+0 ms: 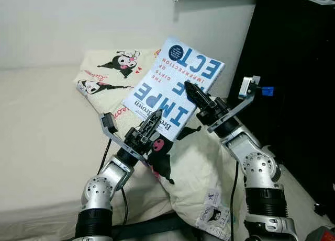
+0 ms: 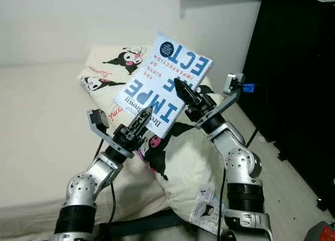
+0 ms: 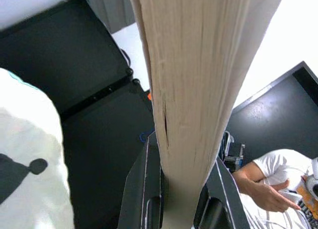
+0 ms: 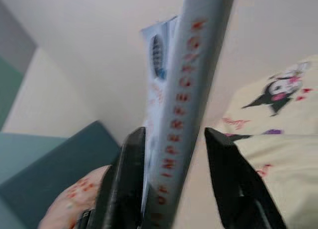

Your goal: Clean up the room

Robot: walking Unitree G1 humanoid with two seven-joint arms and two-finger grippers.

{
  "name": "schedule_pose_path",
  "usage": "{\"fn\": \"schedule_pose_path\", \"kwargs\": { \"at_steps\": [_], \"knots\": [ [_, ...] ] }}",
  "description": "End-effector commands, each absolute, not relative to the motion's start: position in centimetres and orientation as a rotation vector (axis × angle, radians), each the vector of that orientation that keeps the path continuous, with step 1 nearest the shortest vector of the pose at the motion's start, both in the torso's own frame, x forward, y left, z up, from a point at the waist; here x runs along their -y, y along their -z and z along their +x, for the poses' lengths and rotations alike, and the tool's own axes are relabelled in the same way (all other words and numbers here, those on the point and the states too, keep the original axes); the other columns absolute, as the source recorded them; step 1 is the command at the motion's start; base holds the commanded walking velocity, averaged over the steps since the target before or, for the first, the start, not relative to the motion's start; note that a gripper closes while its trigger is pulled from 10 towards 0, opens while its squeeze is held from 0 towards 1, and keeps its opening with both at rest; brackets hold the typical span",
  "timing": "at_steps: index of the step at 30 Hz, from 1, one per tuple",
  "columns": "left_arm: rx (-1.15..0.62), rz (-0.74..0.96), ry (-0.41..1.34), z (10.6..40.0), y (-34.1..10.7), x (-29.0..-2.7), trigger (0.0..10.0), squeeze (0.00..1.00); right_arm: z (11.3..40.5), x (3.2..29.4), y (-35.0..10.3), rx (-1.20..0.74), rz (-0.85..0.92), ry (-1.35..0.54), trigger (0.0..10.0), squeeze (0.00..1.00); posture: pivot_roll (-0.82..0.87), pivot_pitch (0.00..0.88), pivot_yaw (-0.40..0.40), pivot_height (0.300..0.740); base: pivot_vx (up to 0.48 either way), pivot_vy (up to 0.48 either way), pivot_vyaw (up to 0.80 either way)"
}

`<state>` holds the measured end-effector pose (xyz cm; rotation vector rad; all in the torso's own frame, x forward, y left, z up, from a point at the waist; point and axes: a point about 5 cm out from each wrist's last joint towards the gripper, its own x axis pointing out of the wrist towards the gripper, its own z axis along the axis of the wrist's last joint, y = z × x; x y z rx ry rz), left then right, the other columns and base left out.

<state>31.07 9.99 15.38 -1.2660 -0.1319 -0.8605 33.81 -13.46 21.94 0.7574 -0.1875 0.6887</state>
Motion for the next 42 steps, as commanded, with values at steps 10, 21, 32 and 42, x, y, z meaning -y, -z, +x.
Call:
{"fn": "schedule_pose_path", "kwargs": {
  "at_steps": [10,21,32,42],
  "knots": [
    [0.232,-1.243,0.727,32.5,-16.8,-11.9,0.0,0.0,34.6,17.2,-20.8,0.206,0.767,-0.474,10.0,1.0,-0.06,0.0,-0.023,0.451,0.0,0.0,0.0],
    [0.31,-1.09,0.554,34.2,-19.1,-14.3,0.0,0.0,35.0,19.8,-17.8,0.101,0.755,-0.291,10.0,1.0,-0.06,0.0,-0.02,0.451,0.0,0.0,0.0],
    [0.355,-0.466,0.09,35.6,-22.8,-19.7,10.0,0.0,34.3,22.1,-9.8,-0.179,0.853,0.002,10.0,0.0,-0.04,0.0,-0.022,0.451,0.0,0.0,0.0],
    [0.307,-0.469,0.011,34.6,-20.5,-19.9,10.0,0.0,34.1,20.9,-7.9,-0.273,0.886,-0.068,10.0,0.0,-0.02,0.0,-0.031,0.451,0.0,0.0,0.0]
  ]
}}
